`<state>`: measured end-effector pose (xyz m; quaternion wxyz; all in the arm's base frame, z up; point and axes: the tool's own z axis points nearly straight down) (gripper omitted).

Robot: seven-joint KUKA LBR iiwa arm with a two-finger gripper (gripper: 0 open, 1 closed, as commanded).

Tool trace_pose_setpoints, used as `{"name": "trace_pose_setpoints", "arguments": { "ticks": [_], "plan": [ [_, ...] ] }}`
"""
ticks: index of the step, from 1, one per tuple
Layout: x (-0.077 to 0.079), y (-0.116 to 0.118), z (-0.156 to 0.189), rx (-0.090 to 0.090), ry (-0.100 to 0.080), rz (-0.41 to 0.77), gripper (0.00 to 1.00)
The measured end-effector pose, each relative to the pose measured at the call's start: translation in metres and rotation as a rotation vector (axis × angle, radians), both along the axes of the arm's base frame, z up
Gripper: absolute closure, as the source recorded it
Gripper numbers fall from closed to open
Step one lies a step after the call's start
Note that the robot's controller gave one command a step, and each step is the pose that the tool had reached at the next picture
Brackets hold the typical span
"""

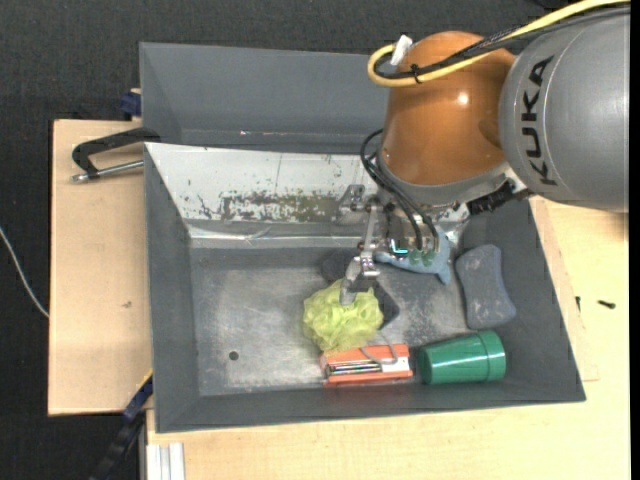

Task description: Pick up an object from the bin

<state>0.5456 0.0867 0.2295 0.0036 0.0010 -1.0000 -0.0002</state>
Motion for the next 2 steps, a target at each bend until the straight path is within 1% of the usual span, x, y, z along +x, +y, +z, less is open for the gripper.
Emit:
{"name": "trace_pose_setpoints", "arguments": {
  "ticks": [1,2],
  "plan": [
    [0.002,0.000,0.005,0.001,-0.009,-0.001,0.00],
    [0.006,-0.009,-0.155,0.008,-0.019,-0.322,1.00]
  ]
}}
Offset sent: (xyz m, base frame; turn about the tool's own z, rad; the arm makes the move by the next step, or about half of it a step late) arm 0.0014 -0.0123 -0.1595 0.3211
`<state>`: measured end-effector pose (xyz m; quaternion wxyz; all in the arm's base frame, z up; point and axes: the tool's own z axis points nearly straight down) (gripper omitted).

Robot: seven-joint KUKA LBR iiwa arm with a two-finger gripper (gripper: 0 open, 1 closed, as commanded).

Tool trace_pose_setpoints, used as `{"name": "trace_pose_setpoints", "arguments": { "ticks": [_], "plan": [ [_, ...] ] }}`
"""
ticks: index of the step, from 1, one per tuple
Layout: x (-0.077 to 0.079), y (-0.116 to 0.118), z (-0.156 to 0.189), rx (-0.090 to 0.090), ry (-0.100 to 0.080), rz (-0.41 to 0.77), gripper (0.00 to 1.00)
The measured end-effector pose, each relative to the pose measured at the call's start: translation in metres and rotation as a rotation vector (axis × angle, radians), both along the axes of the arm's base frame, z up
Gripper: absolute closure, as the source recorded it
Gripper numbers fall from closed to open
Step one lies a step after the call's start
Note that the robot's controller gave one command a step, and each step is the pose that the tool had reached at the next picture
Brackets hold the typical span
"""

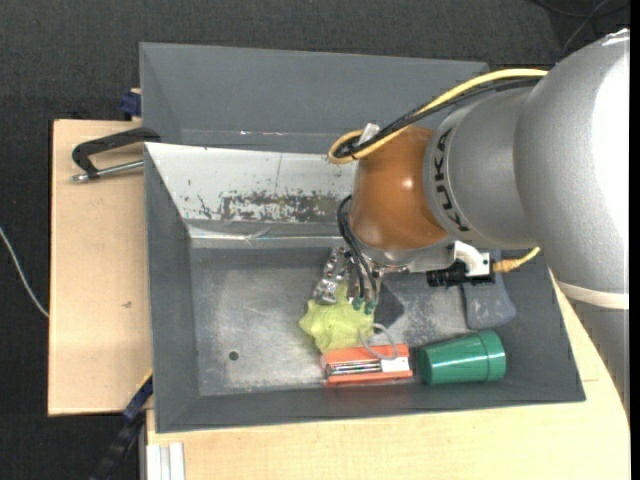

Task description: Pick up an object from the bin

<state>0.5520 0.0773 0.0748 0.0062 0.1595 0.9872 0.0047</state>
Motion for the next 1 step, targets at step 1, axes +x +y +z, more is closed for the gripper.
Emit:
{"name": "trace_pose_setpoints", "arguments": {
  "ticks": [1],
  "plan": [
    [0.0003,0.0005,0.0016,0.000,-0.002,0.003,1.00]
  ]
}}
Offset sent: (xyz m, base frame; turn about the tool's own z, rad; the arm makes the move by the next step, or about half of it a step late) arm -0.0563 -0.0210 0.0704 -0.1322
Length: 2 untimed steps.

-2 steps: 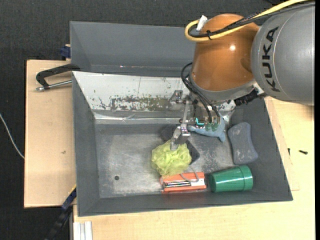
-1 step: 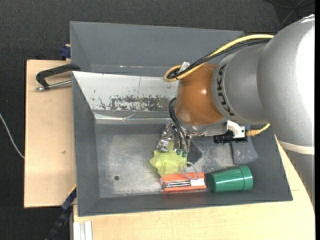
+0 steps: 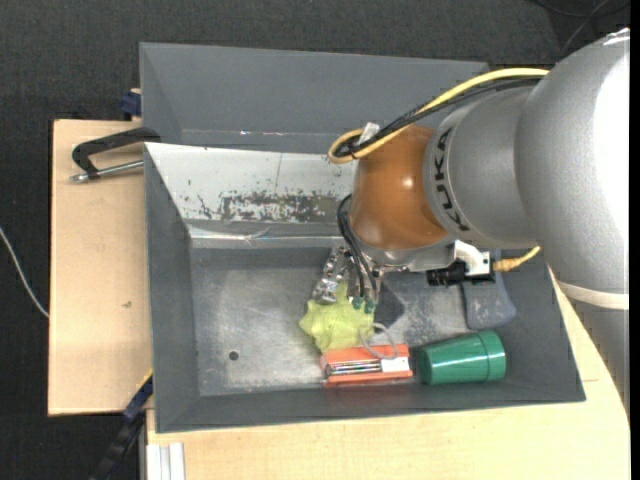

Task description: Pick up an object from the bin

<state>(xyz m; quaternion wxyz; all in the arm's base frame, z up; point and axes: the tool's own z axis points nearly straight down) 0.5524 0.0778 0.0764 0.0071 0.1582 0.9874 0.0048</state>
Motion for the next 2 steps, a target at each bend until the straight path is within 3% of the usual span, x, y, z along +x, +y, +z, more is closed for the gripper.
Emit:
{"name": "trace_pose_setpoints", "arguments": {
  "ticks": [1,2],
  "plan": [
    [-0.0550,-0.0205,0.0701,-0.007,0.011,0.129,1.00],
    [-0.0551,-0.0205,0.0701,-0.007,0.011,0.129,1.00]
  ]
}}
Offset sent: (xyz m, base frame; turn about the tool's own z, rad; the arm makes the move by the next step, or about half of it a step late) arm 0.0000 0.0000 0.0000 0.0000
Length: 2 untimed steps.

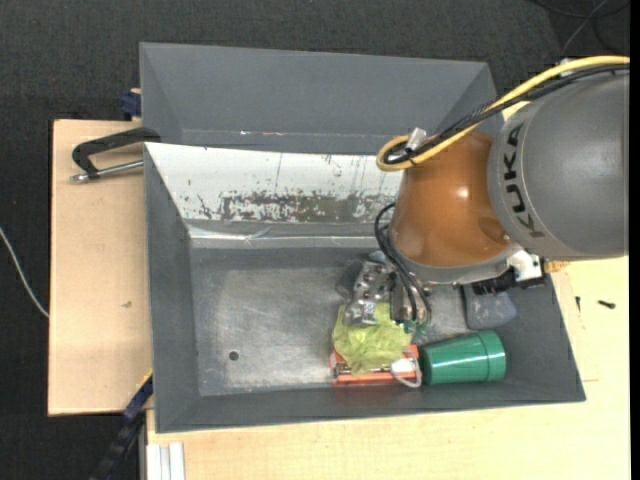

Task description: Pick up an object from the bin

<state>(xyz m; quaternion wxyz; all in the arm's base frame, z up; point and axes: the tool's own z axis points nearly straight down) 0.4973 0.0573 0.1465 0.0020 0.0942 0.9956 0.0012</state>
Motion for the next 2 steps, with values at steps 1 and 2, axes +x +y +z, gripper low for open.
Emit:
{"name": "trace_pose_setpoints", "arguments": {
  "ticks": [1,2],
  "plan": [
    [-0.001,-0.006,0.049,-0.001,0.007,0.005,1.00],
    [0.015,-0.004,0.118,-0.001,0.003,-0.097,1.00]
  ]
}}
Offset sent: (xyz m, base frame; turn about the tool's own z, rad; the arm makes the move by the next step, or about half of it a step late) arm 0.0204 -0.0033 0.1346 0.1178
